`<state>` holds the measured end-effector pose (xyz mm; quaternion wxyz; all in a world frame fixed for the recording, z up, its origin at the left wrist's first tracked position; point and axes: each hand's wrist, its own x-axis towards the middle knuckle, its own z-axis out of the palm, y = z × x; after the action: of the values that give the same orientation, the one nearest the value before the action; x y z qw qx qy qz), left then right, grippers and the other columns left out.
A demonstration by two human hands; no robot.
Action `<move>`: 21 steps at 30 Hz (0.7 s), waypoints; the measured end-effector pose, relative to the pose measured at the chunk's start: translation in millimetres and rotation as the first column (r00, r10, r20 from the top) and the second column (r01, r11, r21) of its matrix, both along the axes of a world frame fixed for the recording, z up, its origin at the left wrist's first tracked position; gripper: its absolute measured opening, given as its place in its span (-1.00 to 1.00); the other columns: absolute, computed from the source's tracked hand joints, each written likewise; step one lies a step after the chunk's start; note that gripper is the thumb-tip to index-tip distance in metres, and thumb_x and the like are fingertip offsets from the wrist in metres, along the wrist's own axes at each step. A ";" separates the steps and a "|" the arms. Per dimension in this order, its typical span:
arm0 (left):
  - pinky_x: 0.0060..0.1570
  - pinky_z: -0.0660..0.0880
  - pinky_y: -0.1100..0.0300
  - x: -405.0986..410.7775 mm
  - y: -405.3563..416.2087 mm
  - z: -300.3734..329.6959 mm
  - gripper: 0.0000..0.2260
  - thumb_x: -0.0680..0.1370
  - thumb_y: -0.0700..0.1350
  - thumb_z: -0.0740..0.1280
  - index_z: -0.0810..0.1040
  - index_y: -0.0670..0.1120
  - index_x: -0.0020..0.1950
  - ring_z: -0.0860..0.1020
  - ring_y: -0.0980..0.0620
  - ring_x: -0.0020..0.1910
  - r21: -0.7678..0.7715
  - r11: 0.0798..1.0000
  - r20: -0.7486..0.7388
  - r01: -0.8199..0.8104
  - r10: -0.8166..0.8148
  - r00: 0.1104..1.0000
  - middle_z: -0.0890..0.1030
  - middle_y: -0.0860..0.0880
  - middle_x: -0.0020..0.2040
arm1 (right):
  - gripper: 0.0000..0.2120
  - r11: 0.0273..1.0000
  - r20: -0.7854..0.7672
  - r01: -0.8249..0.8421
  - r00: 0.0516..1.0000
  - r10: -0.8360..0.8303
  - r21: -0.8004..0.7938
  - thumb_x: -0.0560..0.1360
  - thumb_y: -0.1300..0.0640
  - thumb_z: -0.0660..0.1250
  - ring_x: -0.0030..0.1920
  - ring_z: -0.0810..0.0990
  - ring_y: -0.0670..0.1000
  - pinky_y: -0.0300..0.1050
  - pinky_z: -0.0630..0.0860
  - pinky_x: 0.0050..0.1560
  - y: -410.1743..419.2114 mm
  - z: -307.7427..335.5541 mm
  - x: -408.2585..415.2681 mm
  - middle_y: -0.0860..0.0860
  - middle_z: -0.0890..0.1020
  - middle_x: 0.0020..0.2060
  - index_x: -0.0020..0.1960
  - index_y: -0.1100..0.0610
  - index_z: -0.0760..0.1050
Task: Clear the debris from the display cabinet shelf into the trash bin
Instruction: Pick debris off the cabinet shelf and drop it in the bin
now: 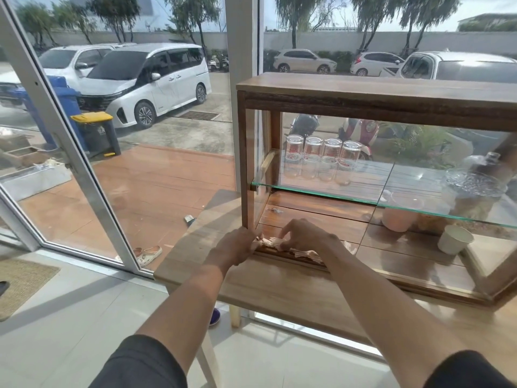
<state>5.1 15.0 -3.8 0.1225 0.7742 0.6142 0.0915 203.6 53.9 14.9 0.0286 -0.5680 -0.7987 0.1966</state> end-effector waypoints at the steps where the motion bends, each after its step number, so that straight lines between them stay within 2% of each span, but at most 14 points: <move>1: -0.33 0.48 0.14 0.1 -1.0 -0.4 -0.81 0.62 -0.01 0.24 0.53 0.01 0.20 0.58 -0.04 -0.29 0.009 1.000 0.000 -0.006 0.006 1.000 0.62 -0.14 0.03 | -0.61 1.000 -0.004 -0.006 1.000 0.006 0.013 0.45 -0.04 0.51 0.04 0.51 0.01 -0.10 0.46 0.08 -1.4 -0.3 0.6 0.11 0.65 0.16 0.23 0.07 0.64; 3: -0.17 0.49 0.08 0.8 -2.9 -2.3 -0.80 0.61 -0.02 0.26 0.54 -0.01 0.19 0.61 -0.12 -0.08 0.029 0.999 -0.006 -0.012 0.012 1.000 0.63 -0.15 0.06 | -0.64 1.000 -0.018 -0.010 1.000 0.010 0.028 0.46 -0.04 0.50 0.06 0.57 0.04 -0.04 0.53 0.12 -5.1 -1.3 1.4 0.10 0.65 0.17 0.21 0.07 0.66; 5: -0.08 0.49 0.04 2.0 -4.4 -5.0 -0.80 0.61 -0.02 0.26 0.55 -0.03 0.19 0.61 -0.14 0.01 0.050 0.999 -0.012 -0.017 0.018 1.000 0.64 -0.16 0.07 | -0.67 0.999 -0.039 -0.003 0.999 0.005 0.049 0.46 -0.07 0.49 0.04 0.62 0.06 0.03 0.59 0.12 -9.5 -2.7 2.6 0.09 0.68 0.13 0.16 0.05 0.67; 9: -0.13 0.46 0.09 4.6 -5.9 -5.6 -0.82 0.59 -0.01 0.29 0.56 -0.04 0.14 0.62 -0.13 -0.01 0.105 0.993 0.038 -0.043 0.040 0.998 0.66 -0.15 0.03 | -0.71 0.996 -0.078 0.016 0.997 -0.009 0.086 0.48 -0.07 0.46 -0.06 0.64 0.06 0.00 0.61 -0.01 -13.5 -5.6 5.3 0.09 0.69 0.01 0.11 0.07 0.69; 13: -0.14 0.49 0.07 8.4 -8.7 -4.8 -0.82 0.58 0.01 0.32 0.57 -0.02 0.13 0.63 -0.13 -0.04 0.140 0.988 0.058 -0.058 0.050 0.997 0.67 -0.15 0.01 | -0.74 0.996 -0.133 0.043 0.991 -0.031 0.081 0.54 0.02 0.42 -0.04 0.63 0.05 0.00 0.62 0.06 -14.1 -7.0 8.2 0.11 0.68 0.05 0.15 0.12 0.67; 17: -0.14 0.52 0.05 10.4 -13.5 -5.9 -0.81 0.57 0.02 0.33 0.57 0.00 0.14 0.65 -0.14 -0.05 0.168 0.984 0.059 -0.065 0.056 0.997 0.68 -0.15 0.01 | -0.70 0.995 -0.212 0.060 0.976 -0.042 0.081 0.53 -0.03 0.42 -0.10 0.60 0.02 -0.05 0.59 -0.02 -16.8 -6.8 11.6 0.06 0.67 -0.04 0.15 0.15 0.66; 21: -0.18 0.47 0.14 10.2 -18.9 -5.5 -0.78 0.59 -0.02 0.32 0.57 -0.04 0.19 0.65 -0.12 -0.03 0.208 0.977 0.055 -0.050 0.040 0.998 0.68 -0.16 0.05 | -0.67 0.992 -0.299 0.107 0.951 -0.083 0.064 0.54 0.00 0.42 -0.01 0.62 0.06 -0.04 0.59 0.07 -17.6 -4.0 13.3 0.14 0.68 0.07 0.19 0.18 0.64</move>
<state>15.3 -4.0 -9.3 0.0535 0.7661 0.6153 0.1780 216.9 36.3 10.9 0.1796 -0.5683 -0.7645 0.2456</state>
